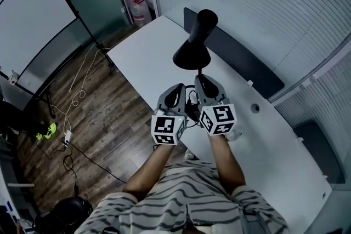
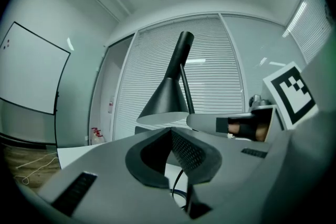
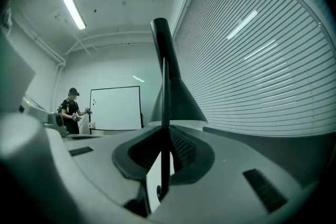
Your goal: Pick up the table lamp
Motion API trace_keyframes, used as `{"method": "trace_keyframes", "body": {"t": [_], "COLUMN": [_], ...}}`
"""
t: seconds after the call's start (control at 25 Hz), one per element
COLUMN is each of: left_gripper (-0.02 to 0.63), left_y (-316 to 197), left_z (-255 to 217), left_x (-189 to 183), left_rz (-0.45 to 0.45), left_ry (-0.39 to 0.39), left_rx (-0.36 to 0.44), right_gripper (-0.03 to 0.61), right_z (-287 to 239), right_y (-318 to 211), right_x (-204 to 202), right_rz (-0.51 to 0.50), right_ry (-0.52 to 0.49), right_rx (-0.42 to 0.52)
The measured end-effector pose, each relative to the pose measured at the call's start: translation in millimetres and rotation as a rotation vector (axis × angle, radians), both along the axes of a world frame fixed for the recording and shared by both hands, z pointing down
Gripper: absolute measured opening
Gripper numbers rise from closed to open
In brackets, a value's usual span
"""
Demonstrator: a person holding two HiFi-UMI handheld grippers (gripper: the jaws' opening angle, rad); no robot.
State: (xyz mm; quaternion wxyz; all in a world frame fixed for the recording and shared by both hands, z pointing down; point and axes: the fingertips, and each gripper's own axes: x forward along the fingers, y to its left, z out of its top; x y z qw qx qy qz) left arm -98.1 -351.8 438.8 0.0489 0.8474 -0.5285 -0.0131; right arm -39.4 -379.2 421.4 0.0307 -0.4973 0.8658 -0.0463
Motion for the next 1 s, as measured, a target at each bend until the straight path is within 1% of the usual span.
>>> {"method": "trace_keyframes", "body": {"t": [0.56,1.0], "left_gripper": [0.008,0.008], "left_y": [13.8,18.9], "left_z": [-19.8,-23.9], "left_x": [7.5,5.6], "left_rz": [0.003,0.002], "left_ry": [0.003,0.012], "left_rx": [0.044,0.053], "right_gripper": [0.044,0.044], "right_z": [-8.7,-16.4], "right_y": [34.8,47.3], "right_x": [1.9,-9.4], "right_rz": [-0.010,-0.037], "right_ry": [-0.044,-0.028], "right_rx": [-0.004,0.026]}}
